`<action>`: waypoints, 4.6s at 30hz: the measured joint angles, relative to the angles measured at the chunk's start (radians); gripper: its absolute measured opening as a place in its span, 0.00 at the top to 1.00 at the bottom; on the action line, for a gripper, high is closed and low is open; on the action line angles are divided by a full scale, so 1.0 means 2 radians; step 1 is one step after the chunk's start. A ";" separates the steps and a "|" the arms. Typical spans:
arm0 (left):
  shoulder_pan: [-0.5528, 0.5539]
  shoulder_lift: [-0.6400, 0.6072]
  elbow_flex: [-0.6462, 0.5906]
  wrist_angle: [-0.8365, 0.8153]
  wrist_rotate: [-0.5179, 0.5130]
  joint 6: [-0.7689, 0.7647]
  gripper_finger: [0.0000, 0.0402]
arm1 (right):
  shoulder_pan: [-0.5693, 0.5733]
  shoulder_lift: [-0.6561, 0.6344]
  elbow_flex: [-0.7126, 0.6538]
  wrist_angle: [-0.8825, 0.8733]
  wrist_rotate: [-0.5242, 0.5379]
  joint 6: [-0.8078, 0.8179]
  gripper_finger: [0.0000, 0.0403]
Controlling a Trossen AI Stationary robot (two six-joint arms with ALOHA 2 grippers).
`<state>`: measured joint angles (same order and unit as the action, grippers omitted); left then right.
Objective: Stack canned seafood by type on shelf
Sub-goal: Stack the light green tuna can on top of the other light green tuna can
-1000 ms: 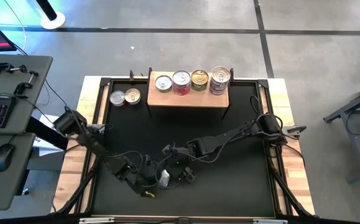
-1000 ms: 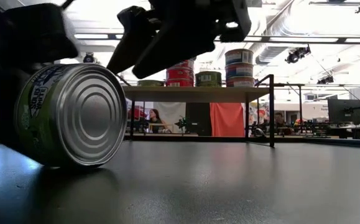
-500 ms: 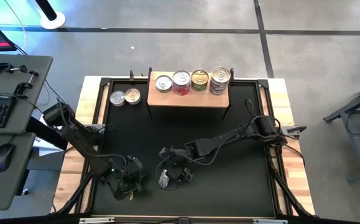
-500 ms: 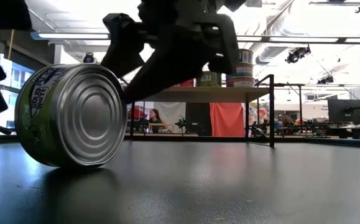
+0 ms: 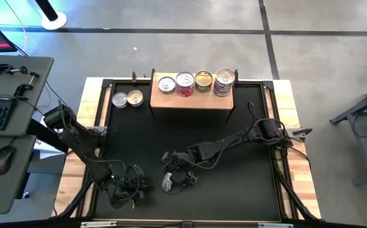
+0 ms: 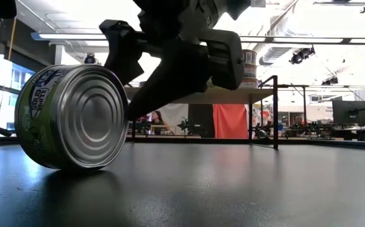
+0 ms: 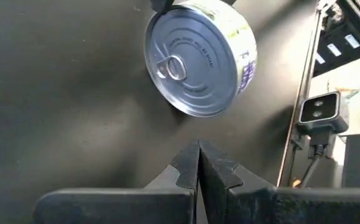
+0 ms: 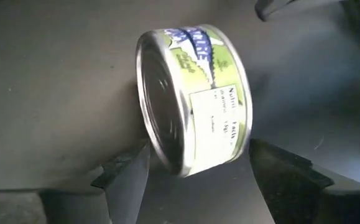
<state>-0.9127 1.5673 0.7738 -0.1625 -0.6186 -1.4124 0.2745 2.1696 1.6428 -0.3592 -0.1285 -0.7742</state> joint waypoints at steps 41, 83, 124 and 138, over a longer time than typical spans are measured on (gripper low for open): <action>0.028 0.144 0.000 0.288 0.004 0.006 1.00 | 0.038 0.010 0.000 0.028 -0.027 0.108 0.39; 0.062 0.057 0.000 0.291 0.058 0.245 1.00 | 0.047 0.025 -0.002 0.059 0.104 0.410 0.46; 0.064 -0.211 0.000 -0.026 0.082 0.389 1.00 | -0.191 0.021 0.323 -0.176 0.408 0.134 0.72; 0.123 -0.211 0.000 -0.012 0.073 0.371 1.00 | -0.218 0.072 0.323 -0.157 0.429 -0.010 0.72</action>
<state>-0.6674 1.1461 0.7738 -0.1875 -0.4723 -0.6711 -0.1608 2.3135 2.2879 -0.6726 0.7288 -0.7940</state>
